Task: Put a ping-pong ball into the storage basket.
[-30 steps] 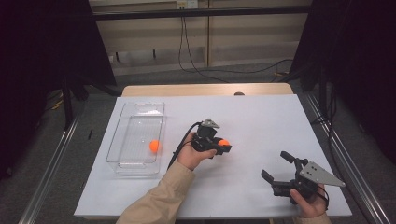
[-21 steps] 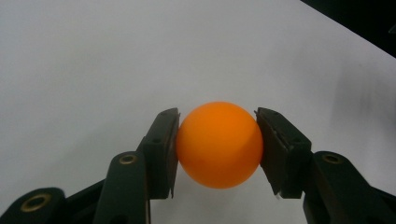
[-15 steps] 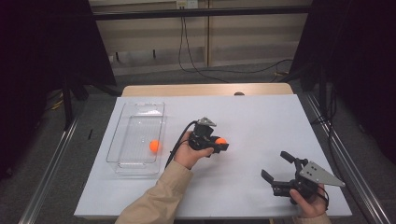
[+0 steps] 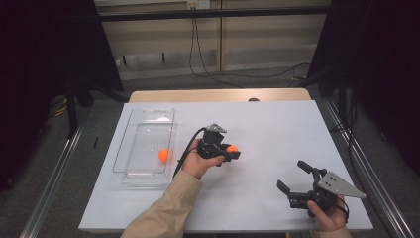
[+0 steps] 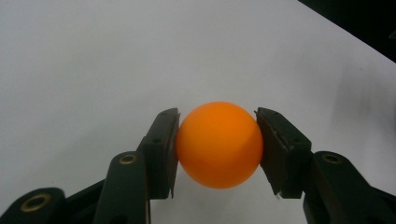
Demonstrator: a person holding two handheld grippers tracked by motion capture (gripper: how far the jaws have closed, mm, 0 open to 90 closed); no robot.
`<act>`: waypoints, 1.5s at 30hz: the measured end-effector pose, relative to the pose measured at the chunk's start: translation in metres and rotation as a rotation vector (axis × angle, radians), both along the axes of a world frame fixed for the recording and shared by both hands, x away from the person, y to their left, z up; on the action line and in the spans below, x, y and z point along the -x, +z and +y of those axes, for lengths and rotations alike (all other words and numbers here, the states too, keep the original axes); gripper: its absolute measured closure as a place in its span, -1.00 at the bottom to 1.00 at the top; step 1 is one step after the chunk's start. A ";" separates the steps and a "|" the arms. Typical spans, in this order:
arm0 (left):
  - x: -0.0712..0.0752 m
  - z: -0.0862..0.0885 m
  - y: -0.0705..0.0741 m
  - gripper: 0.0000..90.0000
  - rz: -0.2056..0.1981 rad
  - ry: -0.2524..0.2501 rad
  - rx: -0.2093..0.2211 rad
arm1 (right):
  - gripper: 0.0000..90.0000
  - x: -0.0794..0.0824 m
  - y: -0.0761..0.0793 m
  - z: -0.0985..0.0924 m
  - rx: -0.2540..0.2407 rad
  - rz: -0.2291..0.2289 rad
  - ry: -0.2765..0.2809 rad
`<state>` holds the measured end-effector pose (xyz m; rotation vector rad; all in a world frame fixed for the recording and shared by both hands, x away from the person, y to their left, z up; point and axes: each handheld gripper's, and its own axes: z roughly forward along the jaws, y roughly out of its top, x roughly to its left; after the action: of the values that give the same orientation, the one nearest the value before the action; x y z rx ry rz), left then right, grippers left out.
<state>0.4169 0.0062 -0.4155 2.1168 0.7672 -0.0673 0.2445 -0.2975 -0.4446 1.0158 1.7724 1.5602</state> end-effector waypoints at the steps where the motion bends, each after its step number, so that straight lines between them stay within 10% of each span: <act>1: 0.000 0.001 0.000 0.13 -0.002 0.001 0.001 | -0.95 0.000 0.000 0.000 0.001 0.000 0.000; 45: -0.005 0.027 0.010 0.13 0.009 0.051 -0.004 | -0.95 0.000 0.000 0.001 0.003 -0.003 0.002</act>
<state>0.4216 0.0332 -0.4058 2.1008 0.8264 -0.0483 0.2447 -0.2969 -0.4443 1.0098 1.7737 1.5591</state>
